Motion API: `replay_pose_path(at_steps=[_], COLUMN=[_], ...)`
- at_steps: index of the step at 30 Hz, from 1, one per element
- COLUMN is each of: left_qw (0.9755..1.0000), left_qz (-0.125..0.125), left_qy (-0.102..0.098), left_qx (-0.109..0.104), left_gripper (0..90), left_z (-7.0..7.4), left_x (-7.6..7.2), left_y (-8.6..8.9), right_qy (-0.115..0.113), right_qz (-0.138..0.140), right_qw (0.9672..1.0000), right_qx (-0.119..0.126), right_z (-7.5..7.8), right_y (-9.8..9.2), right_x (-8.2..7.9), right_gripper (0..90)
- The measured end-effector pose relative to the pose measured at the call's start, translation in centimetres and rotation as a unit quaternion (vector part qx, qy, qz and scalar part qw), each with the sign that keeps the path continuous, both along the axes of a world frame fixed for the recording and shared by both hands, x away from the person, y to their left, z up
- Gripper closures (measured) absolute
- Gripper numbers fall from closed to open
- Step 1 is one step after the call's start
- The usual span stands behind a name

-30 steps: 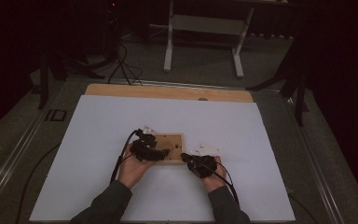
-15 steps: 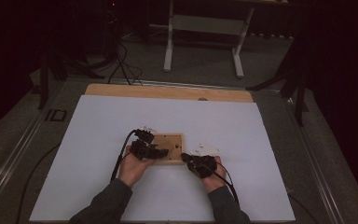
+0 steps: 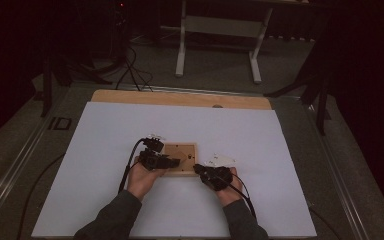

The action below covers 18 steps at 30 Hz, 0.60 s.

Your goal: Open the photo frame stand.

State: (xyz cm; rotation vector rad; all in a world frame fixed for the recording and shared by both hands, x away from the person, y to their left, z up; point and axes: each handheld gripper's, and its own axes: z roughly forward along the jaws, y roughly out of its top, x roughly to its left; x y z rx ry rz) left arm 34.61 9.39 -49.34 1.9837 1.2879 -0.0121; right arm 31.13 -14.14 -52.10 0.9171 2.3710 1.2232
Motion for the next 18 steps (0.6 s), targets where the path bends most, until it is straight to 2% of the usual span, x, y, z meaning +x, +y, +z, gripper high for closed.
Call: replay_pose_path(at_steps=[9, 18], left_qw=[0.9998, 0.9987], left_qz=[-0.003, -0.008], left_qy=[-0.015, -0.044], left_qx=[0.010, 0.025], left_gripper=[54.2, 54.1], left_z=[0.0, 0.2], left_x=[-0.3, -1.0], left_y=[-0.1, -0.4], right_qy=[0.008, 0.009], right_qz=[0.001, -0.001], right_qw=[1.0000, 0.9999], right_qx=[-0.002, 0.007], right_z=[0.3, 1.3], right_y=[-0.2, -0.8], right_x=[0.2, 0.3], right_gripper=[76.2, 69.1])
